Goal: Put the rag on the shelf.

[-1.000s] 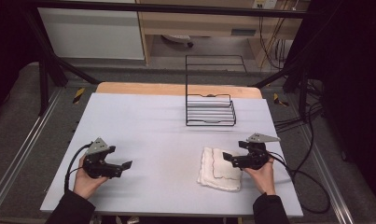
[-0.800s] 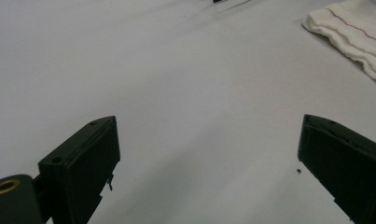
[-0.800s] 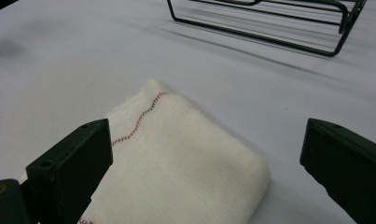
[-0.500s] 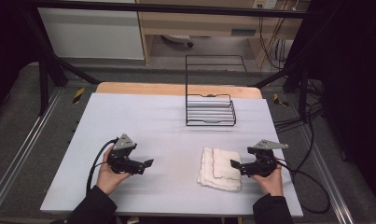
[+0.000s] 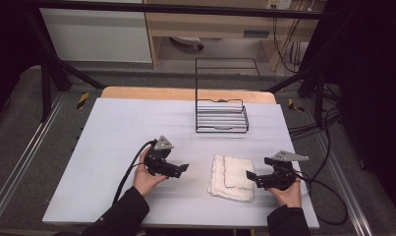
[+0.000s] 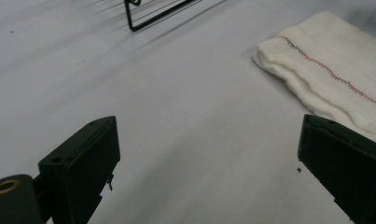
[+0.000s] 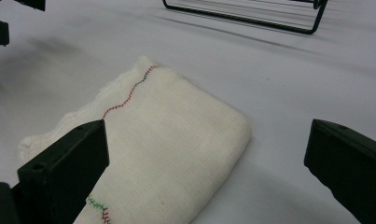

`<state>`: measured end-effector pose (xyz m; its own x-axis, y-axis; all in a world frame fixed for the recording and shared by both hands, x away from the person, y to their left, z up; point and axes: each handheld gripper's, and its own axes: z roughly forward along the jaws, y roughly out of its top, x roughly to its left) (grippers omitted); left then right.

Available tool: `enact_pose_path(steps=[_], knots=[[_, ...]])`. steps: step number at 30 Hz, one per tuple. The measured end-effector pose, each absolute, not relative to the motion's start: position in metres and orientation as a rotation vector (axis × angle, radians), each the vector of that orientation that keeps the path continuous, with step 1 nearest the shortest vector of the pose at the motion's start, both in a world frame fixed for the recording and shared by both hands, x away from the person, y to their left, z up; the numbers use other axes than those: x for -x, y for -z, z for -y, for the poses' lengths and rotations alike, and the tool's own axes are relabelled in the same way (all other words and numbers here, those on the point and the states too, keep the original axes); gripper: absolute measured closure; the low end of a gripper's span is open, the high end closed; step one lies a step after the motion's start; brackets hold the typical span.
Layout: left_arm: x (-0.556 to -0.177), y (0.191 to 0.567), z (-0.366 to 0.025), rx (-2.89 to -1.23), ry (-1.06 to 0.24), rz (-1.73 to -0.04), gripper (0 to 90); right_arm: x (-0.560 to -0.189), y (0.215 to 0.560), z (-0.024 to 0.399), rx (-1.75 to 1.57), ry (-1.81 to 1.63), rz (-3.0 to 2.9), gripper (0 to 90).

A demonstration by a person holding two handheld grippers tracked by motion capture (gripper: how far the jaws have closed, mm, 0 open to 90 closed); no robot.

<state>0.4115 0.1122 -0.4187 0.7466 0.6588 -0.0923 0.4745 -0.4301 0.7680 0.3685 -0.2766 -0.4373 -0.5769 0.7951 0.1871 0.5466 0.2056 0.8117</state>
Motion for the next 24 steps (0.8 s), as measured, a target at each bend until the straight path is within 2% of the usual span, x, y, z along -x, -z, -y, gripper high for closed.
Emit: enact_pose_path(steps=[10,16,24], knots=[[-0.429,0.416,-0.066,-2.118,-0.263,-0.849,8.0,-0.368,0.438,0.276,-1.269,-1.305,-2.218,0.5],[-0.442,0.42,-0.04,-2.123,-0.256,-0.89,13.9,-0.369,0.439,0.275,-1.265,-1.3,-2.22,0.5],[-0.449,0.433,-0.012,-2.161,-0.199,-0.898,27.6,-0.369,0.44,0.275,-1.262,-1.299,-2.22,0.5]])
